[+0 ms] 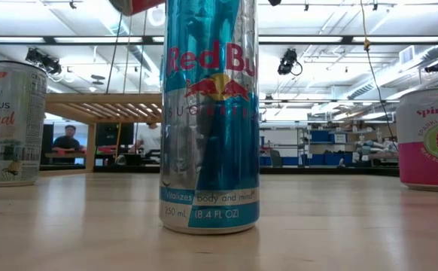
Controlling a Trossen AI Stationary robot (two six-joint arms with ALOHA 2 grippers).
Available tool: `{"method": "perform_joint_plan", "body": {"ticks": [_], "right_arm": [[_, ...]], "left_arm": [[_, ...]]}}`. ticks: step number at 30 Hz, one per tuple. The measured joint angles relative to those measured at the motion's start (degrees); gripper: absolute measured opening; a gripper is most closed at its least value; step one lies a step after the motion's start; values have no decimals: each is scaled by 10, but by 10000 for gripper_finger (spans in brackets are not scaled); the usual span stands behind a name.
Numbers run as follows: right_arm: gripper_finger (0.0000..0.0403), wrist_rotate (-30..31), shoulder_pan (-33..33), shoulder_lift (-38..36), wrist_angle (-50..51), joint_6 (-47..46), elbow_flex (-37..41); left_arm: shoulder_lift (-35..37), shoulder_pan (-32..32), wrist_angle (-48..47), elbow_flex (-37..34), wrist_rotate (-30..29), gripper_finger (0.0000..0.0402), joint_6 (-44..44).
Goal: Place canned beverage on shelf
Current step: Put the top pink white soda can on the shelf
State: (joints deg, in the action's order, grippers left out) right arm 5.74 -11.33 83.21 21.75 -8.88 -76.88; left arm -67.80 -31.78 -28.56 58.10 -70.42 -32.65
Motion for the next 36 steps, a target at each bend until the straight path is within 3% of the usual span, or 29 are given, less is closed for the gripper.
{"method": "perform_joint_plan", "body": {"ticks": [5, 13, 23, 30, 36], "right_arm": [[367, 28, 0, 0, -64, 8, 0], [367, 28, 1, 0, -144, 29, 0], [367, 33, 31, 1, -153, 27, 0], [367, -22, 58, 1, -188, 18, 0], [387, -28, 65, 1, -191, 48, 0]], "left_arm": [[0, -27, 40, -52, -68, 296, -52], [0, -45, 112, -131, -196, 296, -58], [-1, -18, 111, -183, -196, 295, -105], [-1, -19, 115, -185, -196, 295, -103], [-1, -19, 115, -185, -196, 295, -98]]}}
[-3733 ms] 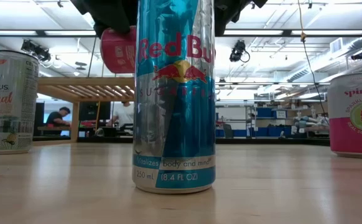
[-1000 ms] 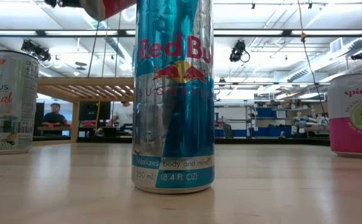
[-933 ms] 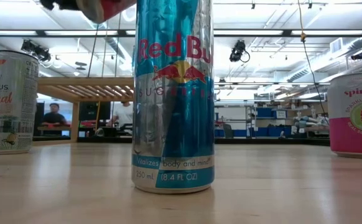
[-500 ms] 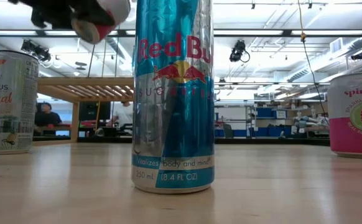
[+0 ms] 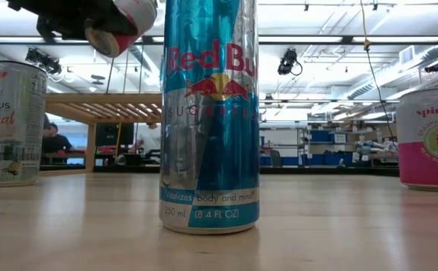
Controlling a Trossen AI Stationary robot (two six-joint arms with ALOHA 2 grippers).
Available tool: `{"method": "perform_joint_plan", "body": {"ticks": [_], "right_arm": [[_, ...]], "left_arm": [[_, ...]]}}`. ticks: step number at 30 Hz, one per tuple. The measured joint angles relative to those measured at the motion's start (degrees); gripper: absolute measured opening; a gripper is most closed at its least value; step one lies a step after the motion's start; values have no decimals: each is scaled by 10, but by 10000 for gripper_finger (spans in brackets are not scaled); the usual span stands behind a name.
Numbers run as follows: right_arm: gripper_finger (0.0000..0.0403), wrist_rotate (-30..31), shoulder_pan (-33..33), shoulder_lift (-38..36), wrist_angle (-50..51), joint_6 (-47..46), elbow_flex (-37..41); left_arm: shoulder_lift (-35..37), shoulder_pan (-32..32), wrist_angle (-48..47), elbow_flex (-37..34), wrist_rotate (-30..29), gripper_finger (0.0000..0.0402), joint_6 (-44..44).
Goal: Place canned beverage on shelf
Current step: Put the top pink white soda can on the shelf
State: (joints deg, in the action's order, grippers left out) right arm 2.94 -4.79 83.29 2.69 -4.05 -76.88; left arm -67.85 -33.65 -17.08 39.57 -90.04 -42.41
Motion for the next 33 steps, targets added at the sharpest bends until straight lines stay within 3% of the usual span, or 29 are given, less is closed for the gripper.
{"method": "perform_joint_plan", "body": {"ticks": [12, 23, 33], "right_arm": [[396, 0, 28, 9, -59, 23, 0], [394, 0, 47, 121, -212, 37, 0], [398, 5, 47, 161, -238, 52, 1]], "left_arm": [[0, 0, 25, 0, 0, 295, 7], [0, -1, 165, 2, 9, 295, 208], [0, -1, 168, 2, 23, 295, 212]]}}
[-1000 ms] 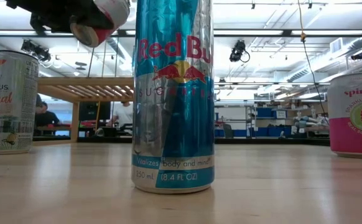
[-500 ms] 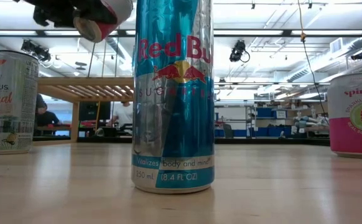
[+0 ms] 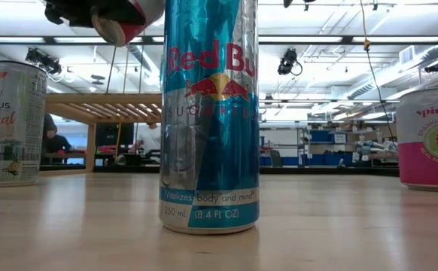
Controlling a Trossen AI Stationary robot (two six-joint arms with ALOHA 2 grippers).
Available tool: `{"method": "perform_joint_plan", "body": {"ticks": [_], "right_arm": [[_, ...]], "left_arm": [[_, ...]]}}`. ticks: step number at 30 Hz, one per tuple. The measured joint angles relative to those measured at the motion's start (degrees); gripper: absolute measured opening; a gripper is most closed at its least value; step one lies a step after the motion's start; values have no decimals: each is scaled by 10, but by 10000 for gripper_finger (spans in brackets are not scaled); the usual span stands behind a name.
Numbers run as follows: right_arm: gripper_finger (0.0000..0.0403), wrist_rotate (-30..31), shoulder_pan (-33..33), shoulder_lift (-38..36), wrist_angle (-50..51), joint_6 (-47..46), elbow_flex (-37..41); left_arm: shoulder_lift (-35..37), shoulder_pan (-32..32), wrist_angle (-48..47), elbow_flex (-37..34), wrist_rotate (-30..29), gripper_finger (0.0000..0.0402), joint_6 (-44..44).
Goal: Place canned beverage on shelf
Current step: Put the top pink white soda can on the shelf
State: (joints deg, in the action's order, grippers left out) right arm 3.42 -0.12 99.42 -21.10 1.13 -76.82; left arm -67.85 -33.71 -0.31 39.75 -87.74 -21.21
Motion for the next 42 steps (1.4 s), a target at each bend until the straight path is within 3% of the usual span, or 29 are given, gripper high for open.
{"method": "perform_joint_plan", "body": {"ticks": [7, 14, 21, 32, 38, 42], "right_arm": [[399, -5, -3, -2, -4, 4, 0], [399, 1, 6, -1, -16, -80, 0], [397, 28, 5, -1, -46, -160, 0], [396, 36, -7, 32, -114, -221, 0], [396, 12, -9, 42, -162, -197, 0], [396, 10, -9, 43, -155, -194, 0]], "left_arm": [[0, 2, 15, 0, 0, 295, -2], [0, 2, 27, 0, 0, 295, 9], [0, 2, 97, 0, 3, 295, 87], [0, 8, 242, 0, 48, 295, 248], [0, 33, 266, 0, 131, 295, 261], [0, 43, 275, 0, 136, 295, 266]]}}
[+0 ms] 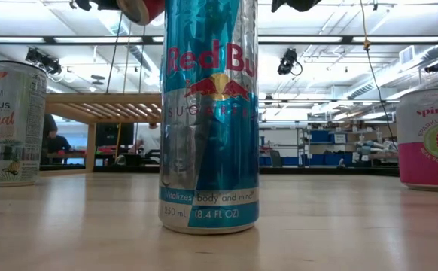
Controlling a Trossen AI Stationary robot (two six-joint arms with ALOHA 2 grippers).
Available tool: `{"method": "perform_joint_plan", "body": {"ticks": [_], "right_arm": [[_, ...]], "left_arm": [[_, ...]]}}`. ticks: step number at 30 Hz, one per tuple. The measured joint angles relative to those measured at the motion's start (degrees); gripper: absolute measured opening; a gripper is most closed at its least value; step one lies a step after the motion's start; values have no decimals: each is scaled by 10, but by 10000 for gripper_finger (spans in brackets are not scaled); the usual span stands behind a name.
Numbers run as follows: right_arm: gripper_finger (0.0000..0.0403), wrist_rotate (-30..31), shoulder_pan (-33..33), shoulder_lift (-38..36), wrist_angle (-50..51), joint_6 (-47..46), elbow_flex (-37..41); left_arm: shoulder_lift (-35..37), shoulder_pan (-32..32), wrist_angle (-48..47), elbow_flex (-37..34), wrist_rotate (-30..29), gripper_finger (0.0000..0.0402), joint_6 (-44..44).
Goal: Place canned beverage on shelf
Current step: Put the top pink white soda can on the shelf
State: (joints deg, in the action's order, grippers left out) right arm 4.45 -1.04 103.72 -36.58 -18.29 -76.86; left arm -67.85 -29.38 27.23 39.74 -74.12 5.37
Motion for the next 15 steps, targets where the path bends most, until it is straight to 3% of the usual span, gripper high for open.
{"method": "perform_joint_plan", "body": {"ticks": [8, 15], "right_arm": [[389, 3, 0, 0, 5, 19, 0], [315, 4, -1, 0, 8, 39, 0]], "left_arm": [[0, 0, 5, 0, 2, 295, 5], [0, 0, 15, 0, 0, 302, 19]]}}
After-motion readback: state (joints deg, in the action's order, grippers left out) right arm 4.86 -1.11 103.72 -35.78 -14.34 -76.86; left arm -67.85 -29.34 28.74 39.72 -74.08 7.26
